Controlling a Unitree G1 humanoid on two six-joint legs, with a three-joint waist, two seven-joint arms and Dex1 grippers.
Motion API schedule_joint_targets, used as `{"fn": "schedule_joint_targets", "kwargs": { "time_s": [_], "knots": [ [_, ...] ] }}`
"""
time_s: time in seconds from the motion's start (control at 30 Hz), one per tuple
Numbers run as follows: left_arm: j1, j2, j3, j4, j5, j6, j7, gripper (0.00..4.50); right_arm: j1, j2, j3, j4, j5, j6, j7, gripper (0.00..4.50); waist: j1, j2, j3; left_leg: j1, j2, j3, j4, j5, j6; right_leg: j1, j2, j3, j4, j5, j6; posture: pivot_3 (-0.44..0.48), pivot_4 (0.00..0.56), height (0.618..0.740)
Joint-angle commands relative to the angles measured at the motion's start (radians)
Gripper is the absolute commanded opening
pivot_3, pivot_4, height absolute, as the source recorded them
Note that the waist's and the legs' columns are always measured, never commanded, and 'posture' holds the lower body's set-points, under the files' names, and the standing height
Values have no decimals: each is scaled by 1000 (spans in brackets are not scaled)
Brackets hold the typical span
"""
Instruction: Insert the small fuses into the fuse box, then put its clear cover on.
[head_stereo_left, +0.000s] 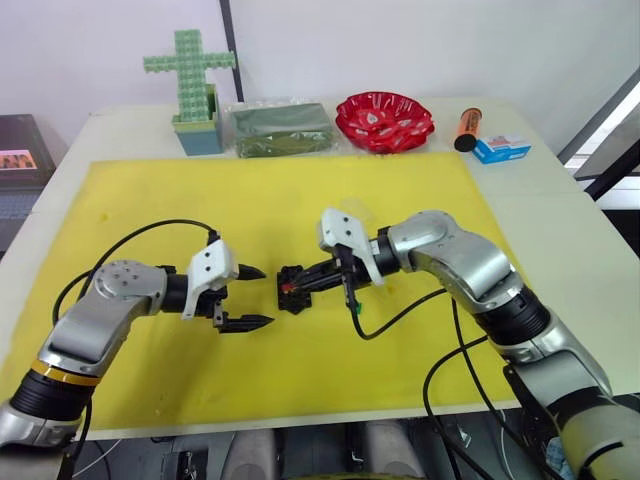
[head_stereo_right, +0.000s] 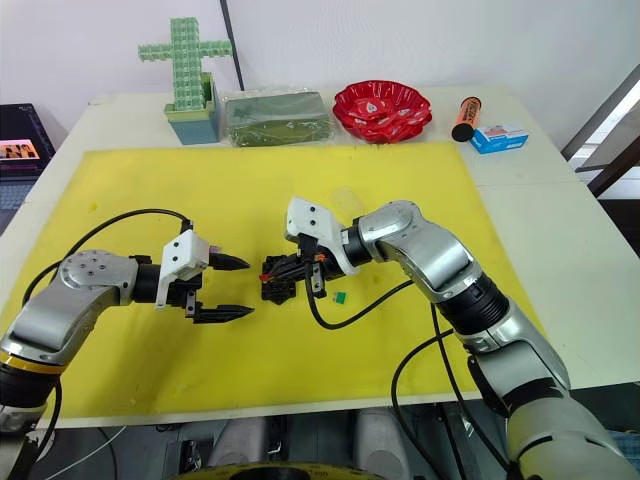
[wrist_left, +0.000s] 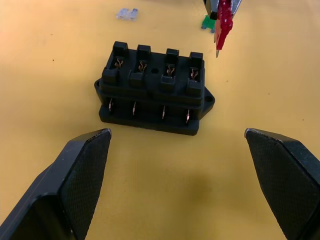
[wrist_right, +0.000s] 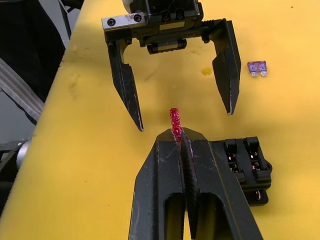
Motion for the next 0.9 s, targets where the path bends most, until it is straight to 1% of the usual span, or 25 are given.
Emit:
{"fn": "schedule_joint_targets", "kwargs": {
  "time_s": [0.03, 0.33, 0.9],
  "knots": [
    [-17, -11, -5, -9, 13, -18, -3, 4484, 0, 11, -13, -13, -9, -15, 12, 0, 0, 0, 0, 0, 0, 0, 0, 0, 0, 0, 0, 0, 0, 0, 0, 0, 150, 740],
    [-24, -34, -21, -10, 32, -23, 0, 4484, 13, 17, -6, 5, -53, -36, 23, 0, 0, 0, 0, 0, 0, 0, 0, 0, 0, 0, 0, 0, 1, 0, 0, 0, 150, 740],
    [-11, -25, -14, -13, 46, -32, -26, 4484, 52, 33, -12, 22, -88, -80, 31, 0, 0, 0, 0, 0, 0, 0, 1, 0, 0, 0, 0, 0, 2, 0, 0, 0, 150, 740]
  ]
}}
